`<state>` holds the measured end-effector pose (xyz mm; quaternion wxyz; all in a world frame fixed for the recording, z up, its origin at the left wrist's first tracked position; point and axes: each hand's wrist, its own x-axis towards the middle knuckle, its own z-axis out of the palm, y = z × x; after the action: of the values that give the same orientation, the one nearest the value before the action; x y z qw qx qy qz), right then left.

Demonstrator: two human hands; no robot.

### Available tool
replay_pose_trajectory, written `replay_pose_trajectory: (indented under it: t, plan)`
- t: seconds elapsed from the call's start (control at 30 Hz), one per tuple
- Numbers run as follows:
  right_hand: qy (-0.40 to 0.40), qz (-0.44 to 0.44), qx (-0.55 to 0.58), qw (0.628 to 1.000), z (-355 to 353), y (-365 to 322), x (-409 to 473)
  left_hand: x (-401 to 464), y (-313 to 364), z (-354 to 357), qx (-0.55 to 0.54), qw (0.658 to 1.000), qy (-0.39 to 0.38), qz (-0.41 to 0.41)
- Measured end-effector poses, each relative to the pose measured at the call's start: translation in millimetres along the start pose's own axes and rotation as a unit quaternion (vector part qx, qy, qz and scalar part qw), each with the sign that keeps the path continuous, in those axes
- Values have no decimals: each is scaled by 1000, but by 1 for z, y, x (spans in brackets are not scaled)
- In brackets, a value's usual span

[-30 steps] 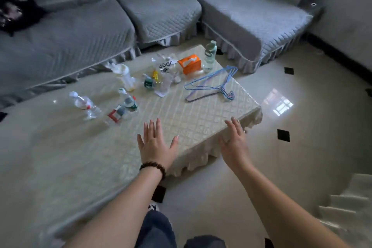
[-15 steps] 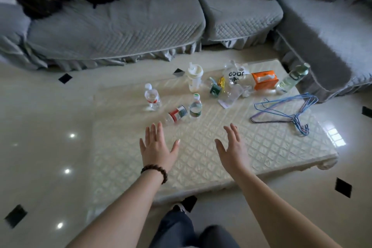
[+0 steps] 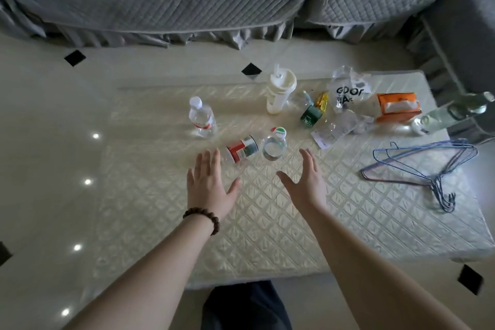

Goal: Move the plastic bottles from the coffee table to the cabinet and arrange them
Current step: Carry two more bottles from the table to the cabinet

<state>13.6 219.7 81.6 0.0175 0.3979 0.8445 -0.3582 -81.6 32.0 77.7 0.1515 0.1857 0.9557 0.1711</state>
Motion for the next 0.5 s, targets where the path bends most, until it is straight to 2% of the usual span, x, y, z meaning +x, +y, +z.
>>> replay_pose_trajectory:
  t: [0.23, 0.4, 0.5]
  plan:
    - [3, -7, 92, 996, 49, 16, 81, 55, -7, 63, 9, 999, -19, 33]
    - [-2, 19, 120, 993, 69, 26, 107, 78, -13, 85, 12, 999, -27, 40]
    - [4, 6, 143, 990, 66, 32, 113, 94, -7, 95, 15, 998, -28, 52]
